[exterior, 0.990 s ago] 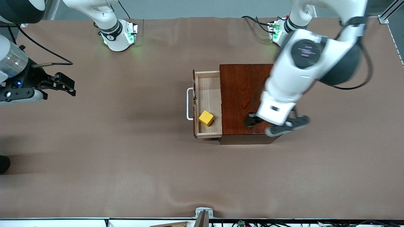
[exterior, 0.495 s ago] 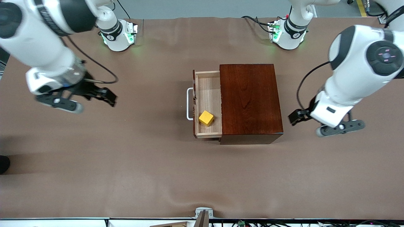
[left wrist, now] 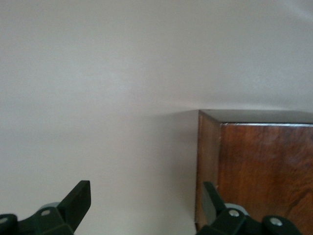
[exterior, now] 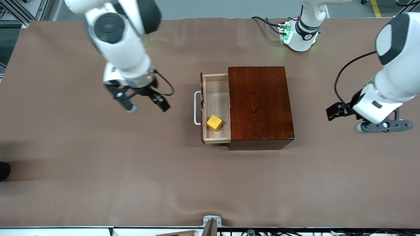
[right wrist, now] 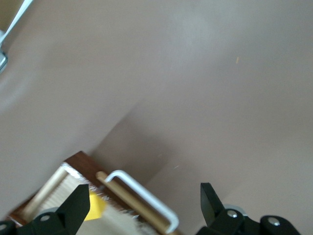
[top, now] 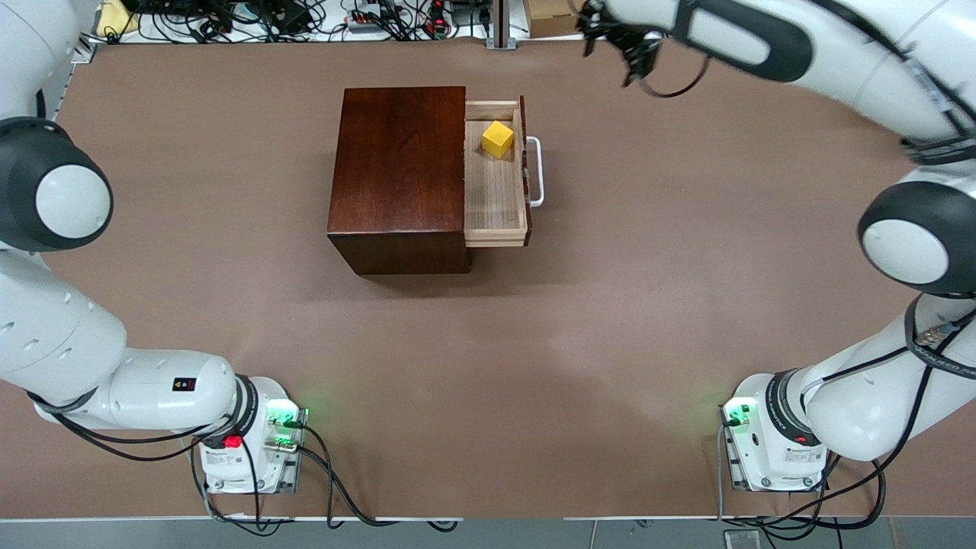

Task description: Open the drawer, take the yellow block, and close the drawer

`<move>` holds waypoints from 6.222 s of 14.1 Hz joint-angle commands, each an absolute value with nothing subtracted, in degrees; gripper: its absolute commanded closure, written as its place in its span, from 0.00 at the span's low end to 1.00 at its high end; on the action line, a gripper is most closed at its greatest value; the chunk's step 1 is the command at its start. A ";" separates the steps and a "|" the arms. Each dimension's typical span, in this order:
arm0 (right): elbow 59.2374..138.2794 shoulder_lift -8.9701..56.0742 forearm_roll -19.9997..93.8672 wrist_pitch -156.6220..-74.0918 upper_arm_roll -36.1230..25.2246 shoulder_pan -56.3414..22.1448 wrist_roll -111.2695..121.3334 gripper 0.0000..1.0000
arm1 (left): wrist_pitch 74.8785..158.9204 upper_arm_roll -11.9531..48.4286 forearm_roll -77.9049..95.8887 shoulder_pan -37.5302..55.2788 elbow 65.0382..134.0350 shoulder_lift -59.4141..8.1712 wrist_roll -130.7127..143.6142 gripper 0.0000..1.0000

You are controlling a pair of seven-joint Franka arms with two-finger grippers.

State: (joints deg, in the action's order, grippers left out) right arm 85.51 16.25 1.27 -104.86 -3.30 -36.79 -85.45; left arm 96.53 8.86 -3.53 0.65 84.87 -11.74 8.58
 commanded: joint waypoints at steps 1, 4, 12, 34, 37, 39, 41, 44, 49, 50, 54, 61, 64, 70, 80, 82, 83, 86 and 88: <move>81.74 21.17 1.14 -107.21 -3.96 -40.59 -98.39 0.00 | 94.23 9.41 -2.37 -1.14 86.40 -9.32 2.13 0.00; 81.30 24.16 1.14 -112.83 -3.96 -43.58 -111.66 0.00 | 91.50 9.40 -2.46 -2.72 86.40 -8.79 -3.67 0.00; 78.84 31.63 0.36 -118.03 -4.04 -50.53 -116.55 0.00 | 88.51 8.79 -2.46 -3.25 86.66 -8.18 -8.62 0.00; 76.12 39.55 -1.41 -125.24 -4.39 -48.16 -103.01 0.00 | 93.87 9.49 -2.55 -3.43 94.22 -3.95 10.36 0.00; 75.33 40.60 -1.41 -125.33 -4.31 -48.34 -102.83 0.00 | 93.87 9.49 -2.46 -3.16 94.13 -4.04 13.87 0.00; 75.06 40.87 -1.41 -126.21 -4.31 -48.43 -102.31 0.00 | 93.87 9.49 -2.46 -2.64 94.13 -4.13 17.12 0.00; 75.06 41.57 -1.41 -126.21 -4.31 -48.51 -102.22 0.00 | 93.87 9.49 -2.46 -2.29 94.13 -4.13 20.81 0.00; 75.06 41.84 -1.41 -126.21 -4.31 -48.25 -102.13 0.00 | 93.95 9.58 -2.55 -1.41 94.13 -4.13 28.63 0.00; 74.97 41.75 -1.32 -126.12 -4.31 -48.08 -101.16 0.75 | 94.57 10.37 -2.46 -0.35 94.04 -4.83 37.51 0.00; 74.80 41.66 -1.32 -125.95 -4.31 -48.08 -101.34 0.81 | 94.57 10.46 -2.46 -0.35 93.61 -5.10 39.36 0.00; 70.68 41.05 -0.79 -119.65 -4.04 -47.46 -101.34 0.81 | 95.18 10.55 -2.29 -0.09 92.20 -6.50 47.88 0.00; 63.98 34.38 4.39 -101.71 -3.96 -44.40 -100.90 0.81 | 95.54 10.46 -0.26 0.61 91.23 -7.21 53.77 0.00; 64.95 30.16 4.39 -93.54 -4.13 -40.18 -91.88 0.83 | 95.54 10.46 -0.26 3.68 90.44 -8.26 59.65 0.00; 82.93 16.99 3.52 -93.85 -4.48 -27.45 -63.69 0.91 | 95.54 10.37 -0.97 13.60 84.91 -14.32 78.28 0.00; 105.19 5.54 1.76 -110.45 -4.48 -3.01 -8.66 0.91 | 98.42 9.67 -2.46 33.73 75.85 -27.67 110.44 0.00; 108.62 5.97 1.76 -117.21 -4.48 0.16 -1.09 0.91 | 102.55 9.67 -2.55 36.29 75.50 -29.52 115.12 0.00; 109.76 7.02 1.76 -119.86 -4.48 0.96 0.86 0.91 | 104.57 9.58 -2.55 37.34 75.24 -30.40 117.14 0.00; 110.30 12.81 1.84 -124.09 -4.40 3.68 4.12 0.91 | 110.63 9.40 -2.55 39.63 73.92 -33.04 123.03 0.00; 111.17 15.81 1.85 -124.54 -4.39 4.65 4.48 0.90 | 116.08 9.40 -2.55 40.95 73.74 -34.53 128.47 0.00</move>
State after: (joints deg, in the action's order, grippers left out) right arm 110.78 13.17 2.16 -123.49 -5.75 2.65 3.39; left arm 112.81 10.11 -1.41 39.33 76.29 -32.32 123.85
